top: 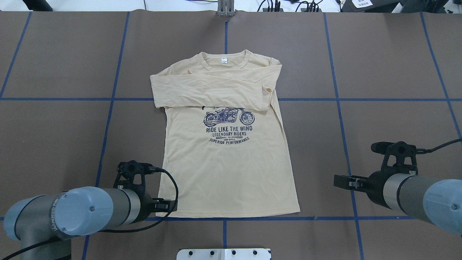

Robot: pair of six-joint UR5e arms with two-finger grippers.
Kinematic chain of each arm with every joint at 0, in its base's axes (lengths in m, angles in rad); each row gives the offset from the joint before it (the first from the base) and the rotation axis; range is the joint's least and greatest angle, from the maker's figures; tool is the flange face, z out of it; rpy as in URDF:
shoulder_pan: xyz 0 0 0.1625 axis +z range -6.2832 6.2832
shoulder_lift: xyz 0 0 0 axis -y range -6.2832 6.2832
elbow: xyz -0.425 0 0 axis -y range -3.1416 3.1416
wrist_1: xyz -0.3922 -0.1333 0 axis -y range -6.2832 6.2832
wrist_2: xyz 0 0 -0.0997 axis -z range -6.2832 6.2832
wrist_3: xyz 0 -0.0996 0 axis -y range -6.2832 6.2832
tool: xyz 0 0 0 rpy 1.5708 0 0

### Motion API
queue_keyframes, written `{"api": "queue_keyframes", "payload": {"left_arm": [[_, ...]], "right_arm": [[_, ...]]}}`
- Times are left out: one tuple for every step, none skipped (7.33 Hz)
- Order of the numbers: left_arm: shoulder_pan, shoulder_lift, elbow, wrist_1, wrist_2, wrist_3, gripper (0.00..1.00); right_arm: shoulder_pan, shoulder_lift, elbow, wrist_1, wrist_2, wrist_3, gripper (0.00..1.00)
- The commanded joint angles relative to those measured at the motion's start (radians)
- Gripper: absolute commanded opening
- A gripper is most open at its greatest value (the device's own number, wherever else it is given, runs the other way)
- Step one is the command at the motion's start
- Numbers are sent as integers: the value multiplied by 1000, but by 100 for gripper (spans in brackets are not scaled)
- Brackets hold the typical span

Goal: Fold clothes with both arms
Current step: 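Release the sleeve and move both grippers to the shirt hem corners, then lower both grippers onto the hem corners nearest the robot and grasp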

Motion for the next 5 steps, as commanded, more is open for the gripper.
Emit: {"api": "queue_keyframes", "payload": {"left_arm": [[14,0,20,2,0,-10,57],[14,-2,22,3,-3,-8,56],[15,-5,22,5,-6,-7,55],[15,-5,29,5,-6,-2,55],[15,-8,37,5,-6,-1,55]], "right_arm": [[-4,10,-3,0,-2,1,100],[-3,13,-6,0,-2,1,100],[-7,13,-6,0,-2,1,100],[-9,13,-6,0,-2,1,100],[-12,13,-6,0,-3,1,100]]}}
